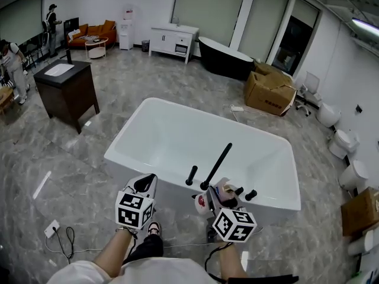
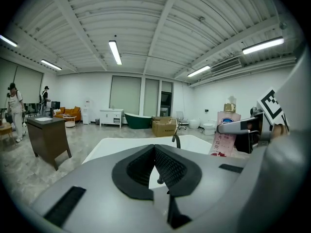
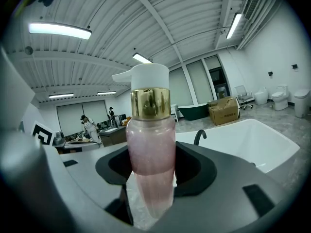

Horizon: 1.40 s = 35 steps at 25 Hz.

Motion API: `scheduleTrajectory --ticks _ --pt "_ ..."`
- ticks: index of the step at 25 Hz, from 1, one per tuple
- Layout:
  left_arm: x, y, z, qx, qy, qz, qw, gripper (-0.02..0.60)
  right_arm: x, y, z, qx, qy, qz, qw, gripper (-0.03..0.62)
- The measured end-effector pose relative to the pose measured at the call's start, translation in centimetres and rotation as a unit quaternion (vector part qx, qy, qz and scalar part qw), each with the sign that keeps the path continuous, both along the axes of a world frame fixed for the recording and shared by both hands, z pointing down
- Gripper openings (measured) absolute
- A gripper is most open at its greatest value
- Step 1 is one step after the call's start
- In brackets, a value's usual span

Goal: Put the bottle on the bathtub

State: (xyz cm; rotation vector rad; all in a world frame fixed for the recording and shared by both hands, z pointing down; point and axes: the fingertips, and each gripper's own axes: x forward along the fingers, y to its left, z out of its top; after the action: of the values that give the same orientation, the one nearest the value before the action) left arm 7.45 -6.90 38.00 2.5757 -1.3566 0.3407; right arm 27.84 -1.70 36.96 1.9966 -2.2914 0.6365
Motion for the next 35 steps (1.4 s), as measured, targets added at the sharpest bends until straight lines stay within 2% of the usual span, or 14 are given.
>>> scheduleTrajectory --ticks 7,26,35 --pt "0.5 -4.3 0.6 -0.010 -0.002 0.009 0.9999 0.015 0.3 -3.9 0.5 -0.010 -0.001 0.007 1.000 0.241" --pt "2.0 -20.3 0.0 -0.003 0.005 0.046 0.9989 0.017 1.1 -18.1 -0.4 -0.003 -0.001 0.045 0.999 0.241" --pt "2.1 -24.2 1.3 -0.020 0.000 0.052 0.9984 0.016 0.7 -21.9 -0.1 -0.005 -0.009 0.049 0.999 0.241"
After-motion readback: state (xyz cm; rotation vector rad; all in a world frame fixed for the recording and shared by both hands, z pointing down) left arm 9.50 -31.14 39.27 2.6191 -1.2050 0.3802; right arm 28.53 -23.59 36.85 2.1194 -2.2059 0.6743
